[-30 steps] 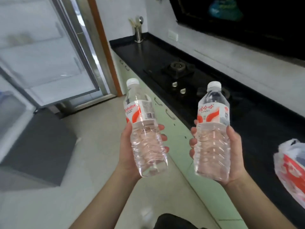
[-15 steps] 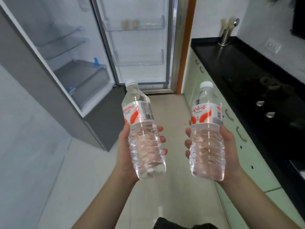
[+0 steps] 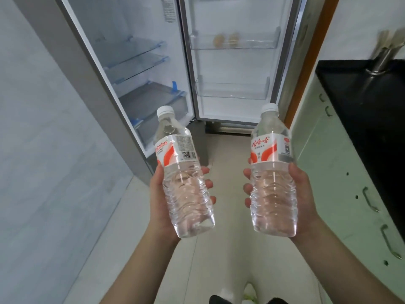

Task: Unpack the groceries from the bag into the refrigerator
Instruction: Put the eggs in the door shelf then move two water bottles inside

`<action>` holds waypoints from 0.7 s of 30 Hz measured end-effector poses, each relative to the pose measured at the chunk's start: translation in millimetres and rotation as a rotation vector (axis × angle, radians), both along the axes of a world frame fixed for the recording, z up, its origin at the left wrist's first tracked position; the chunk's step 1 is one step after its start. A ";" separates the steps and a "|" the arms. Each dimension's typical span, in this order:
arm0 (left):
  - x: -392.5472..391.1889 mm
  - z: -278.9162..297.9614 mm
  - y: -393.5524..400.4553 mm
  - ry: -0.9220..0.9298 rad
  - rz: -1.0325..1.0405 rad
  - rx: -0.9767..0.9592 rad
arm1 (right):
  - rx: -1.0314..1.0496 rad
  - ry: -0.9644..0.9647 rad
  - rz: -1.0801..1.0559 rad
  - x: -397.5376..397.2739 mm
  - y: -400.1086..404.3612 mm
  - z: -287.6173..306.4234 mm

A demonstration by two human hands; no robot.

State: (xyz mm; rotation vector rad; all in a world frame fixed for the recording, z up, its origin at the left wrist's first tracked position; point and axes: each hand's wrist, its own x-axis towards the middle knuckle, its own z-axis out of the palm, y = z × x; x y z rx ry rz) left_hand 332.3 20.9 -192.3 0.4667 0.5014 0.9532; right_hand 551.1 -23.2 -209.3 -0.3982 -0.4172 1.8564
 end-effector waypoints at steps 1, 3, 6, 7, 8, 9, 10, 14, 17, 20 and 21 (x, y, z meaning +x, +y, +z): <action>6.2 0.6 8.0 0.005 0.005 0.005 | 0.009 0.034 0.035 8.9 10.7 -1.9; 18.9 1.7 22.8 -0.009 0.000 0.015 | 0.044 0.079 0.123 26.2 32.8 -6.0; 34.6 1.0 45.6 -0.048 -0.032 0.038 | 0.069 0.100 0.222 45.0 64.2 -5.8; 37.8 1.3 53.7 -0.055 -0.039 0.044 | 0.032 0.089 0.206 48.7 74.5 -6.1; 39.9 2.5 60.5 -0.057 -0.044 0.056 | -0.007 0.066 0.162 50.9 82.8 -6.8; 41.5 4.3 67.7 -0.058 -0.045 0.069 | -0.039 0.032 0.126 51.5 91.9 -6.2; 42.2 5.7 75.5 -0.063 -0.039 0.080 | -0.059 0.010 0.112 51.2 101.1 -4.1; 34.7 8.7 104.2 -0.081 0.008 0.130 | -0.068 0.022 0.190 45.7 144.8 0.8; 21.2 5.9 128.0 -0.097 0.045 0.143 | -0.025 0.075 0.299 34.3 181.1 2.4; 7.6 2.8 159.3 -0.084 0.087 0.159 | 0.026 0.026 0.299 16.4 222.7 5.0; 2.4 2.1 170.3 -0.070 0.114 0.165 | 0.037 -0.007 0.296 9.3 236.8 7.7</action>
